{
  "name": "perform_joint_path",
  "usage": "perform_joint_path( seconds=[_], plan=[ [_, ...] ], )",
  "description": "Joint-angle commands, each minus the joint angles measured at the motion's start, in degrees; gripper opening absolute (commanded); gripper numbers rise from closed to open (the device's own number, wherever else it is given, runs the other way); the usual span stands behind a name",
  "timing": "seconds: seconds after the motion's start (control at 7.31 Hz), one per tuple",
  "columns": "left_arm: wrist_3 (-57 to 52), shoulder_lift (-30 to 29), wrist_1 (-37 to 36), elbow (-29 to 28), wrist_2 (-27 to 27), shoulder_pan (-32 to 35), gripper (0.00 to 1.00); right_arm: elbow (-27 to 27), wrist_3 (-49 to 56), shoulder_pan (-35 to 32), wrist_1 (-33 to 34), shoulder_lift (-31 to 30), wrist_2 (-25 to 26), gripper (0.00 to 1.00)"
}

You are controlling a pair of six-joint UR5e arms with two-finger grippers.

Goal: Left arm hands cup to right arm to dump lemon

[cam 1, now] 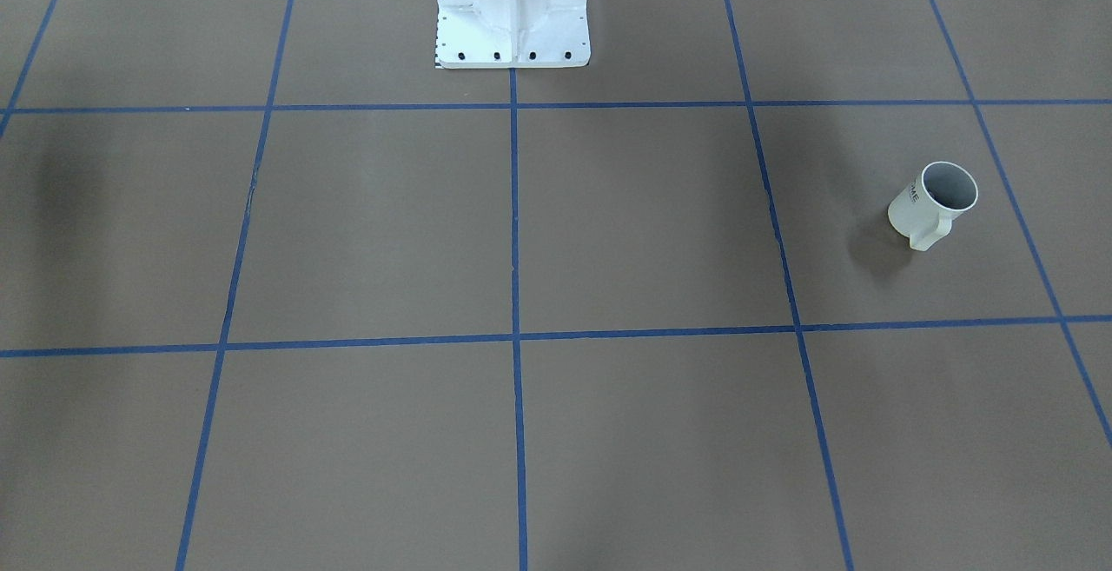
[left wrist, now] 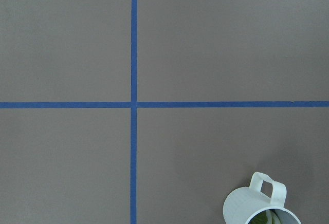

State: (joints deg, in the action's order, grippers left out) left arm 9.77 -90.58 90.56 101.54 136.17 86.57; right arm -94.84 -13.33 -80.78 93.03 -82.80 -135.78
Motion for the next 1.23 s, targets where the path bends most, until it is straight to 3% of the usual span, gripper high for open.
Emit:
perform_joint_path(
  seconds=[0.0,0.82,1.1],
  plan=[
    [-1.4,2.4,4.4,0.0,0.0,-0.2,1.00,-0.6,-0.1,-0.1,-1.9,-0.3,-0.8,1.00],
    [-1.1,3.7,4.5,-0.3,0.5,-0.8,1.00,0.2,-0.3,0.0,-2.7,-0.5,-0.7,1.00],
    [0.6,3.1,7.7,-0.5,0.1,-11.1,1.00,0.3,-0.3,3.3,-6.0,-0.4,-0.9,1.00]
  ],
)
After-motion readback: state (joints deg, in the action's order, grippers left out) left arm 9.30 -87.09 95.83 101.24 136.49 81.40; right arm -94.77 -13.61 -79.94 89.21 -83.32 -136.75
